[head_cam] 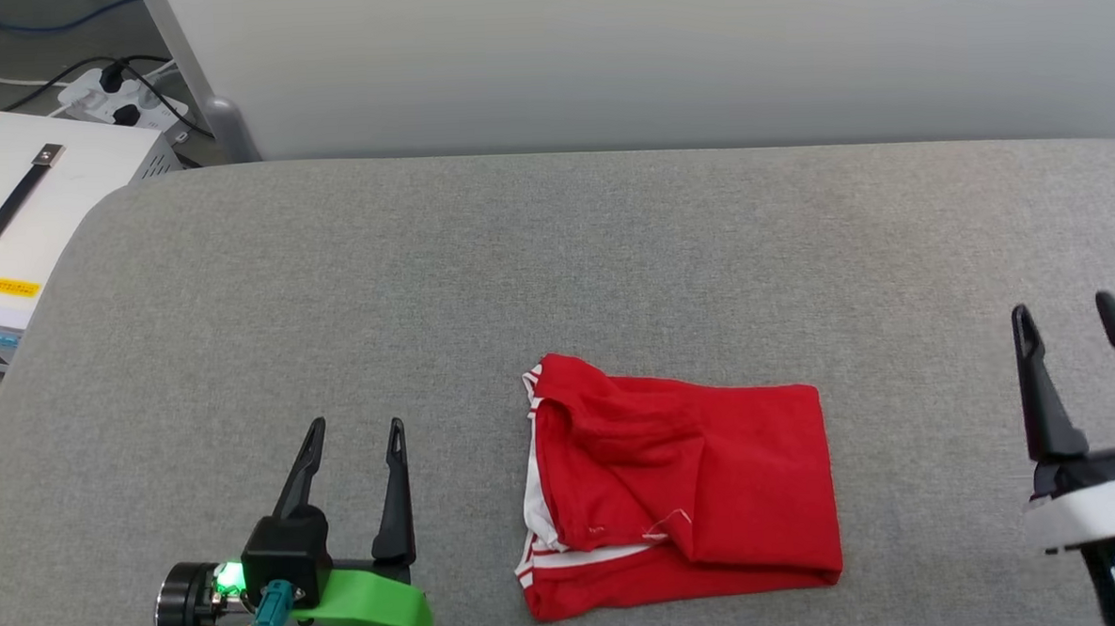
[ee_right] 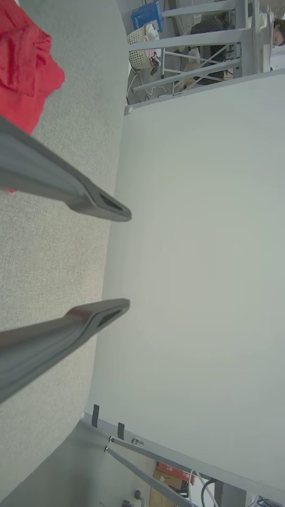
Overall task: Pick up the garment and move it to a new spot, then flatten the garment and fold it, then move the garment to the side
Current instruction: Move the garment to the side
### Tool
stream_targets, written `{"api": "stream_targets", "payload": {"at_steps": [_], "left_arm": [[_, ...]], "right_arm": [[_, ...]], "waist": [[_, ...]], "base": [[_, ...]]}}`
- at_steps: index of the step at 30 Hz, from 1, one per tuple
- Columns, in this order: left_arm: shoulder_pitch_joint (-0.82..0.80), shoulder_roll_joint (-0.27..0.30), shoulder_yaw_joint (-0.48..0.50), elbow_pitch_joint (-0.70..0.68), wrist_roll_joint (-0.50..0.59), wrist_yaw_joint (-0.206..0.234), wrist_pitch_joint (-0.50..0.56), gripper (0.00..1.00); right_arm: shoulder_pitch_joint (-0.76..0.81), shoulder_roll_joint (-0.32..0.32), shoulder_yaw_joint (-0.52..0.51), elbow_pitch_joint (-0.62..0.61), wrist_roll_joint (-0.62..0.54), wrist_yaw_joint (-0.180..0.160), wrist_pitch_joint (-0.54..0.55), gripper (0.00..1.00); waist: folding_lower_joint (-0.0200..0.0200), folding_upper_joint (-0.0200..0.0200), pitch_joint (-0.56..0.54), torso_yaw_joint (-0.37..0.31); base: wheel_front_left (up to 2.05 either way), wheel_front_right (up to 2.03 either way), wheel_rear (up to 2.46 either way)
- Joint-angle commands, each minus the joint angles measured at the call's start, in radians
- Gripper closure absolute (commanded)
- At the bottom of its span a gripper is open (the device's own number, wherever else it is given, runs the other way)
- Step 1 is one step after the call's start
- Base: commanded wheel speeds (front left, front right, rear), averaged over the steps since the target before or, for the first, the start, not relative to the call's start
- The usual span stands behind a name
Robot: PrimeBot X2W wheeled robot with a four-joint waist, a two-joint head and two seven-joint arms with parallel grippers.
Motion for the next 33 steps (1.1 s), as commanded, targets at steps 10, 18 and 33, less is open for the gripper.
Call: {"api": "stream_targets", "payload": {"at_steps": [10, 18, 33], "left_arm": [[-0.014, 0.0, -0.006, 0.007, 0.003, -0.006, -0.006, 0.0], [-0.04, -0.004, -0.01, 0.008, 0.002, -0.006, -0.006, 0.0], [-0.1, -0.011, -0.031, 0.016, 0.002, -0.006, -0.006, 0.0]], "right_arm": [[-0.196, -0.26, 0.192, 0.033, 0.322, -0.001, 0.463, 0.0], [-0.213, -0.329, 0.302, 0.085, 0.572, -0.001, 0.789, 0.0], [-0.312, -0.288, 0.547, 0.271, 0.66, -0.001, 0.882, 0.0]], "waist": [[0.0, 0.0, 0.037, 0.022], [0.0, 0.0, 0.079, 0.045], [0.0, 0.0, 0.157, 0.097]], "base": [[0.0, 0.0, 0.0], [0.0, 0.0, 0.0], [0.0, 0.0, 0.0]]}}
